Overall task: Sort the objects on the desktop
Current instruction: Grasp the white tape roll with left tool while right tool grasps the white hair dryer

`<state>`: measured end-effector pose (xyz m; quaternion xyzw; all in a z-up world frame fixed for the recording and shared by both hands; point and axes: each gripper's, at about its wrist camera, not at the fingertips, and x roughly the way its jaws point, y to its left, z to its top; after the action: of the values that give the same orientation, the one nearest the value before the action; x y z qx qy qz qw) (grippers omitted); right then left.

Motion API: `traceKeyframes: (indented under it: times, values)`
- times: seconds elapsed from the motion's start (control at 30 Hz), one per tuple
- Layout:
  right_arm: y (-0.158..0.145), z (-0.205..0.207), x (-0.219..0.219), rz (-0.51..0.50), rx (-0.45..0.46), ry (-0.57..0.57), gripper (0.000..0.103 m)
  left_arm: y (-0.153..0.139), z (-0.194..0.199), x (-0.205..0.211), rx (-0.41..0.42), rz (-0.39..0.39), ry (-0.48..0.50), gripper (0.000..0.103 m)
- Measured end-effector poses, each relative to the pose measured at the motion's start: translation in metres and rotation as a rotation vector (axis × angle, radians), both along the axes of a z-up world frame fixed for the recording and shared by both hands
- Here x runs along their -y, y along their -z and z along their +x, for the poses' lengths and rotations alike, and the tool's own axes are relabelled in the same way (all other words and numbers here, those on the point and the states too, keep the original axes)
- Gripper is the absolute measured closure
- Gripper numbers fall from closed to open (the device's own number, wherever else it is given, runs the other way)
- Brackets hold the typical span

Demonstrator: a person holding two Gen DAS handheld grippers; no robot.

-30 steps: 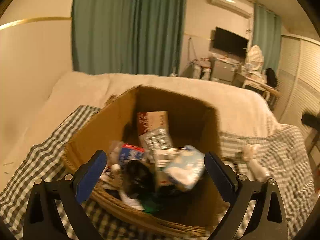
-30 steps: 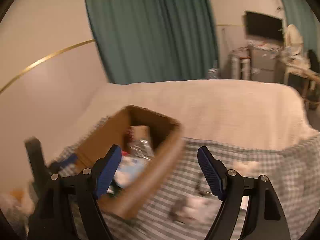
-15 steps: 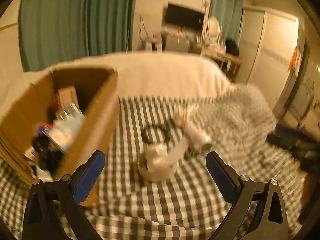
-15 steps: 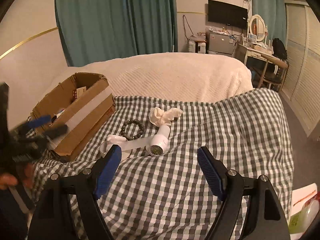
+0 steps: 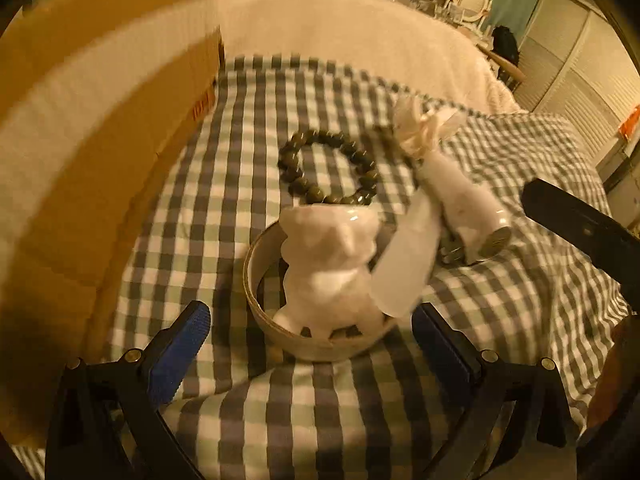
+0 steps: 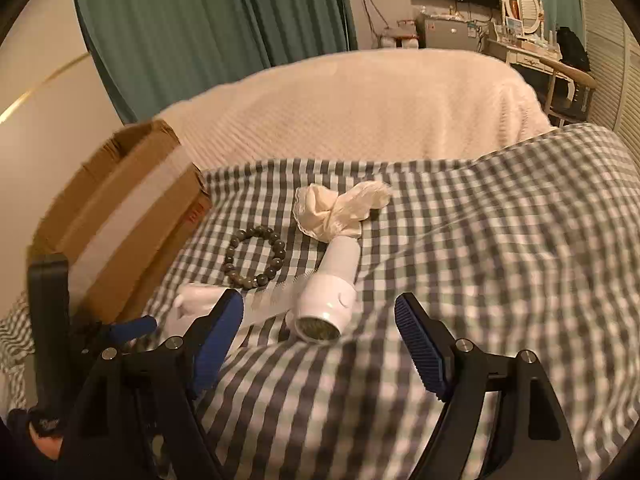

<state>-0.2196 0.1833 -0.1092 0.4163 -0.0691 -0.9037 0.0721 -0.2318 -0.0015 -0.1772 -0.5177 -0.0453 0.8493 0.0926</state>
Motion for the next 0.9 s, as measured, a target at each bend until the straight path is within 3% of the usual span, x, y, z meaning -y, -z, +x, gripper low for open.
traceKeyframes:
  times: [0.13,0.23,0.37,0.6,0.9]
  values:
    - [0.023,-0.016,0.008,0.020,0.043,0.007,0.034,0.010,-0.006,0.005,0.016,0.049,-0.003,0.002]
    - [0.037,-0.024,0.008,0.028,0.082,0.019,0.045,0.007,-0.005,0.006,-0.001,0.067,0.022,0.019]
    - [0.050,-0.029,0.004,-0.002,0.119,0.031,0.054,0.005,-0.003,0.007,-0.017,0.073,0.028,0.019]
    - [0.030,-0.008,-0.004,-0.042,0.069,0.057,0.056,-0.016,0.011,0.011,-0.102,0.070,0.029,0.020]
    - [-0.008,0.055,-0.012,0.002,0.020,0.048,0.057,-0.048,0.034,0.016,-0.205,0.056,0.060,0.020]
